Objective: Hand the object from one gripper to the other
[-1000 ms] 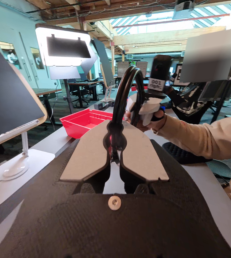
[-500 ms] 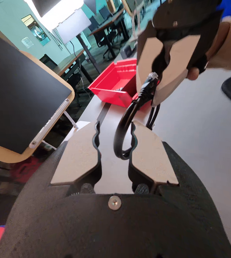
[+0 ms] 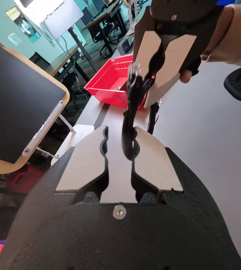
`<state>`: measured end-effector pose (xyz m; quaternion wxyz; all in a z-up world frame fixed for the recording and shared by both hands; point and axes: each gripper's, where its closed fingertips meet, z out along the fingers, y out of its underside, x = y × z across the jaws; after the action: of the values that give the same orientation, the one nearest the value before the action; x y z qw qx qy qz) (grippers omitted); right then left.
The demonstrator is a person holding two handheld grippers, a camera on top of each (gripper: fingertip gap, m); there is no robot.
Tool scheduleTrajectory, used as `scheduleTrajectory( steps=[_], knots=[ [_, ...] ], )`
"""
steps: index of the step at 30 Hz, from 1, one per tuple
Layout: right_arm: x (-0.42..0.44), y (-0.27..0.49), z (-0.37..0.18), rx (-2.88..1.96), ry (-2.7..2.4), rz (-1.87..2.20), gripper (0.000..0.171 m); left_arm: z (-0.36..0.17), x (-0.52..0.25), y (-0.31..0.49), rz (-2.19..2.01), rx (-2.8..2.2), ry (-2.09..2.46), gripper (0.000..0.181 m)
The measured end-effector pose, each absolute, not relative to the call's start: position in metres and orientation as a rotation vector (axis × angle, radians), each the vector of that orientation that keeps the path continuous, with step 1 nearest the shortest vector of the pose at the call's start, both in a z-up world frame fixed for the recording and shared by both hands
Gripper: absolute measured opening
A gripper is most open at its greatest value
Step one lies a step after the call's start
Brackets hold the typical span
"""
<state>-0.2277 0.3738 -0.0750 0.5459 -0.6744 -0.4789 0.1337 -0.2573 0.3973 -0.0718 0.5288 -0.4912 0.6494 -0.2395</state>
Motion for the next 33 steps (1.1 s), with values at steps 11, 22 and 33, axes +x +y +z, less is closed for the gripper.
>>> scheduleTrajectory(
  steps=[11, 22, 33],
  knots=[
    [-0.224, 0.375, -0.095, -1.668, -1.23, 0.169, 0.034, -0.064, -0.25, 0.382, -0.637, -1.107, 1.551, 0.012],
    [-0.214, 0.373, -0.107, -1.765, -1.288, 0.077, 0.004, -0.062, -0.252, 0.36, -0.534, -1.156, 1.645, 0.044],
    [-0.219, 0.376, -0.097, -1.704, -1.222, 0.184, 0.051, -0.058, -0.25, 0.379, -0.484, -1.119, 1.554, 0.006]
  ],
)
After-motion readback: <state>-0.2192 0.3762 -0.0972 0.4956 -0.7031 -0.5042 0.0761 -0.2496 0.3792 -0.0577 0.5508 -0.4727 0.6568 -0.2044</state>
